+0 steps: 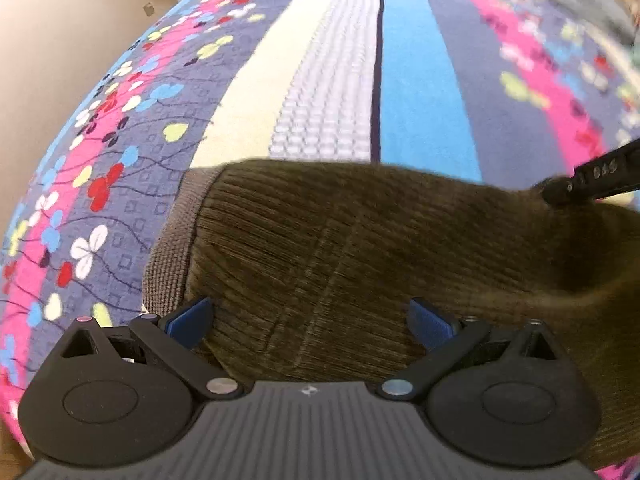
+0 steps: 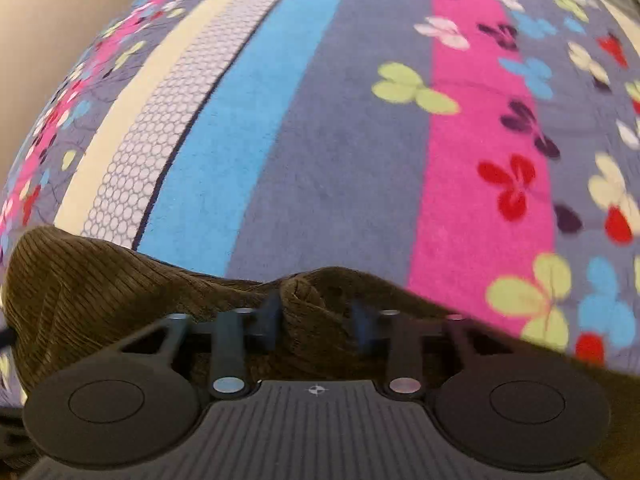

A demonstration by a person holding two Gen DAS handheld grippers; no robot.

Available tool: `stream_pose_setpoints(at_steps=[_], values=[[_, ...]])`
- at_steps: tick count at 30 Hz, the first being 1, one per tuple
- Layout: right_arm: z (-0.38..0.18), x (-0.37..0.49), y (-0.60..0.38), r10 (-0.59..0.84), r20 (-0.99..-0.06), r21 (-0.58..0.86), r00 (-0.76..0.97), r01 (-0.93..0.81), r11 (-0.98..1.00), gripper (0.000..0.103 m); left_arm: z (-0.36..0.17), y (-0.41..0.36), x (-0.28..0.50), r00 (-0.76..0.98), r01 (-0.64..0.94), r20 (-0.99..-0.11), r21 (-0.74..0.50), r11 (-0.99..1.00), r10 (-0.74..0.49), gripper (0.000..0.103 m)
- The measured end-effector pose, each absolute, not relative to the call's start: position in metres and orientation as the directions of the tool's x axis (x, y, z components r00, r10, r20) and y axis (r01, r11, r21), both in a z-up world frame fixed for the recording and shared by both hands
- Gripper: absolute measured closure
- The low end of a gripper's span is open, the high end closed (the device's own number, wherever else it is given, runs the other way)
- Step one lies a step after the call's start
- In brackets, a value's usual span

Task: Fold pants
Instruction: 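Grasp the hem end of the folded pants with the right tool, then grasp the grey waistband with the left tool while the right tool holds the hem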

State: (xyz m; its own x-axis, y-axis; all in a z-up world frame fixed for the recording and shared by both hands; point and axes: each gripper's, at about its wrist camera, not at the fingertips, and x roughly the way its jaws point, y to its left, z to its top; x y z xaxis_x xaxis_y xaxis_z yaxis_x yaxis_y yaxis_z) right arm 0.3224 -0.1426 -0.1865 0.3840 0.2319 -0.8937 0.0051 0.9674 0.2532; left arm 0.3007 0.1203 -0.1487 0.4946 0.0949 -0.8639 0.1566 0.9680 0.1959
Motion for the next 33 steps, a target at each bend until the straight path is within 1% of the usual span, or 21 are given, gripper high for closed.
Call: stream_pose_setpoints(at_steps=[1,3,5,7,10,11,12,13,14,15,16,18,19,21,23,25,29,31,32,33], values=[[-0.181,0.323,-0.145,0.253,-0.878,0.274,0.407,-0.007,0.962,0.094,-0.143,0.126,0.299,0.516,0.142,-0.851,0.195,0.970,0.095,0.000],[-0.169,0.326,-0.147,0.238,-0.858,0.268,0.456,0.002,0.963,0.094,-0.132,0.140,0.295,0.569,0.096,-0.813,0.216,0.972,0.124,0.000],[-0.172,0.331,-0.155,0.245,-0.850,0.300,0.466,0.046,0.953,0.094,-0.123,0.159,0.298,0.590,0.038,-0.795,0.200,0.979,0.139,0.000],[-0.193,0.334,-0.153,0.252,-0.862,0.294,0.441,0.030,0.955,0.093,-0.123,0.177,0.308,0.580,-0.020,-0.799,0.179,0.984,0.157,0.000],[-0.207,0.321,-0.146,0.214,-0.830,0.243,0.515,-0.011,0.970,0.090,-0.133,0.197,0.329,0.551,-0.056,-0.811,0.196,0.979,0.194,0.000],[-0.204,0.318,-0.146,0.213,-0.823,0.246,0.526,-0.007,0.969,0.089,-0.135,0.204,0.334,0.533,-0.062,-0.826,0.176,0.982,0.182,0.000],[-0.200,0.317,-0.147,0.217,-0.822,0.258,0.527,0.005,0.966,0.079,-0.138,0.213,0.336,0.517,-0.065,-0.843,0.131,0.989,0.146,0.000],[-0.194,0.316,-0.150,0.212,-0.825,0.264,0.524,0.026,0.964,0.057,-0.139,0.221,0.338,0.505,-0.069,-0.855,0.092,0.993,0.114,0.000],[-0.185,0.312,-0.153,0.191,-0.826,0.254,0.530,0.048,0.966,0.043,-0.141,0.227,0.337,0.498,-0.072,-0.862,0.065,0.995,0.092,0.000],[-0.175,0.303,-0.153,0.168,-0.812,0.239,0.558,0.055,0.970,0.022,-0.143,0.233,0.335,0.496,-0.071,-0.866,0.038,0.997,0.068,0.000],[-0.164,0.290,-0.153,0.159,-0.787,0.224,0.595,0.035,0.974,0.016,-0.145,0.238,0.332,0.496,-0.075,-0.867,0.015,0.997,0.050,0.000],[-0.147,0.267,-0.148,0.162,-0.767,0.199,0.621,-0.009,0.980,0.017,-0.148,0.247,0.329,0.502,-0.106,-0.865,-0.064,0.992,-0.002,0.000],[-0.140,0.253,-0.142,0.196,-0.756,0.221,0.625,-0.038,0.975,0.017,-0.150,0.251,0.328,0.507,-0.119,-0.862,-0.099,0.988,-0.025,0.000],[-0.134,0.229,-0.126,0.295,-0.741,0.291,0.604,-0.108,0.951,0.016,-0.156,0.259,0.330,0.504,-0.130,-0.861,-0.146,0.981,-0.061,0.000],[-0.140,0.208,-0.098,0.419,-0.742,0.369,0.523,-0.202,0.907,0.013,-0.159,0.266,0.326,0.503,-0.157,-0.859,-0.201,0.967,-0.097,0.000],[-0.150,0.196,-0.072,0.483,-0.745,0.411,0.459,-0.254,0.875,0.012,-0.158,0.271,0.317,0.513,-0.174,-0.850,-0.243,0.954,-0.123,0.000],[-0.166,0.182,-0.015,0.475,-0.730,0.346,0.491,-0.334,0.877,0.012,-0.154,0.281,0.299,0.532,-0.206,-0.834,-0.297,0.932,-0.147,0.000],[-0.175,0.179,0.011,0.425,-0.737,0.238,0.526,-0.387,0.891,0.012,-0.156,0.289,0.294,0.546,-0.240,-0.823,-0.331,0.912,-0.155,0.000],[-0.181,0.181,0.023,0.376,-0.769,0.166,0.517,-0.406,0.899,0.013,-0.159,0.291,0.295,0.546,-0.246,-0.825,-0.325,0.913,-0.147,0.000],[-0.187,0.185,0.031,0.340,-0.805,0.125,0.487,-0.420,0.899,0.023,-0.163,0.290,0.299,0.537,-0.240,-0.832,-0.309,0.920,-0.139,0.000]])
